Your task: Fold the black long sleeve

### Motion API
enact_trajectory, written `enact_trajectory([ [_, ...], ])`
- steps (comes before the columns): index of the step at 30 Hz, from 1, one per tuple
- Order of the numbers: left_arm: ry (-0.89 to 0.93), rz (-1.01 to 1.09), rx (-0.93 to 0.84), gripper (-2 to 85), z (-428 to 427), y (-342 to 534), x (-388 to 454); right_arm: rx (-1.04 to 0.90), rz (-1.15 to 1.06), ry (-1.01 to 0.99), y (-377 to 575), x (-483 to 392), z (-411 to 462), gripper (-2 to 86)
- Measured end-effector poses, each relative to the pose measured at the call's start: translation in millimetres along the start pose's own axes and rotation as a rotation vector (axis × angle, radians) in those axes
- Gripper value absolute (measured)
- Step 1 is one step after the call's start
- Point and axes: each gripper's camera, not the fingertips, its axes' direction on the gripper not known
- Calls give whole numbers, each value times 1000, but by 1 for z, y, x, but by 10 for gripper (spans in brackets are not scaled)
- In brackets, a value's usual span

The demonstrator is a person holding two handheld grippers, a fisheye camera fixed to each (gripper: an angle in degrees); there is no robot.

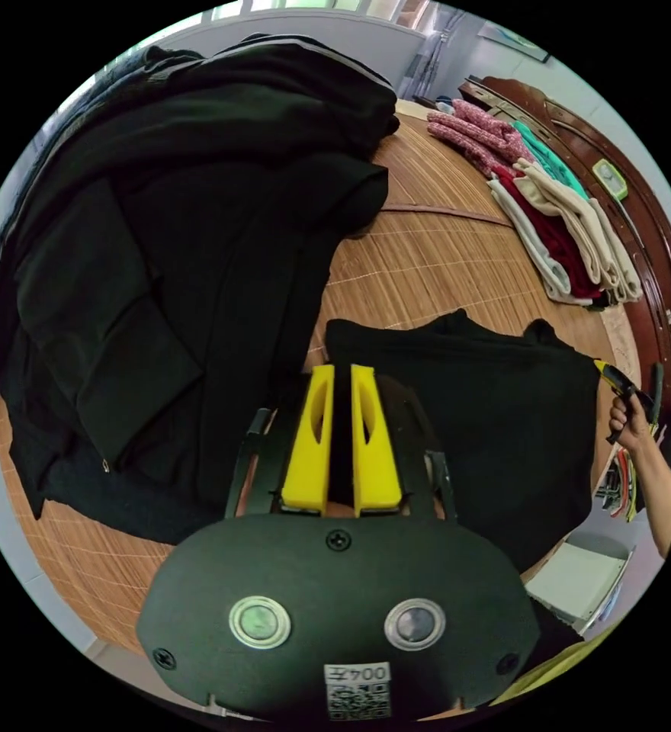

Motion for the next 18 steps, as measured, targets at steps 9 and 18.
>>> enact_trajectory([
  [9,-244,98,271,25,-45,36,47,154,-251,222,16,-48,-32,35],
  [18,-252,-6,0,49,50,-11,17,-123,-119,358,-20,3,96,57],
])
